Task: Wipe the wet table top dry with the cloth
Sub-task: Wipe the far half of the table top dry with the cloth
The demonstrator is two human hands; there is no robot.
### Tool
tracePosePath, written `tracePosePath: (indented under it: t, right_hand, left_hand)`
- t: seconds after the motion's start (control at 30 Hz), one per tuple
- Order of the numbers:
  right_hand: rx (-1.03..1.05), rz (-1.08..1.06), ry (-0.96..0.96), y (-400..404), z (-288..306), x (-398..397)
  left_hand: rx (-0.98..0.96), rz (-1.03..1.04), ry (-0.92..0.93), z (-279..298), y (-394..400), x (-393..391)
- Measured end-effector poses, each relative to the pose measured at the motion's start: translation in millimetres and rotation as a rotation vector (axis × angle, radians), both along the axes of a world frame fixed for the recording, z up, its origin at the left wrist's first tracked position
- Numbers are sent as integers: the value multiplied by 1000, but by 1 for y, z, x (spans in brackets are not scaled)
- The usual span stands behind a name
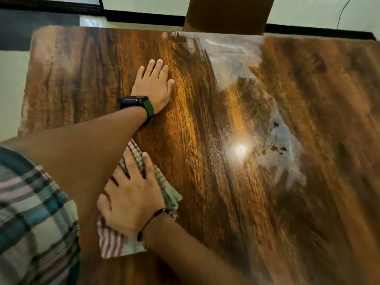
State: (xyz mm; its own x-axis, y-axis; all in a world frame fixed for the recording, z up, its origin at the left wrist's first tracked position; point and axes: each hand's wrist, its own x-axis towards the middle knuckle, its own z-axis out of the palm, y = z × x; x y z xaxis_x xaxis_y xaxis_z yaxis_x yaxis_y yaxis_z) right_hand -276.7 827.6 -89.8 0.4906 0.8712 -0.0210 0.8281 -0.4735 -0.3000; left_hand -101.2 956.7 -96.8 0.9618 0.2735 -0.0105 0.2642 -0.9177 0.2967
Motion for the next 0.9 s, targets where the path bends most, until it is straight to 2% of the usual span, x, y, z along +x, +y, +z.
tracePosePath:
  t: [0.07, 0.13, 0.23, 0.37, 0.53, 0.6, 0.73, 0.8, 0.9]
  right_hand:
    - [18, 36, -9, -12, -2, 17]
    - [-63, 8, -59, -32, -5, 43]
    - [-166, -169, -111, -66, -5, 90]
    - [-244, -443, -53, -106, 1, 141]
    - [-257, -604, -29, -90, 2, 118]
    - [-272, -514, -49, -67, -1, 70]
    - [-129, -158, -13, -30, 1, -40]
    - [-91, -26, 12, -36, 1, -44]
    - [-60, -13, -2, -70, 0, -5]
  left_hand:
    - [-68, -34, 0, 5, -6, -9]
    - [-124, -90, -6, 9, -8, -23]
    - [-187, -81, -27, 12, -4, -57]
    - [-240, -11, -40, 11, -1, -109]
    - [-282, 34, -56, 11, -18, -143]
    - [-284, 52, -35, 12, -23, -145]
    - [-190, 5, 142, 16, -31, -133]
    - [-133, -12, 208, 19, -36, -124]
    - [-144, 18, 229, 25, -47, -112]
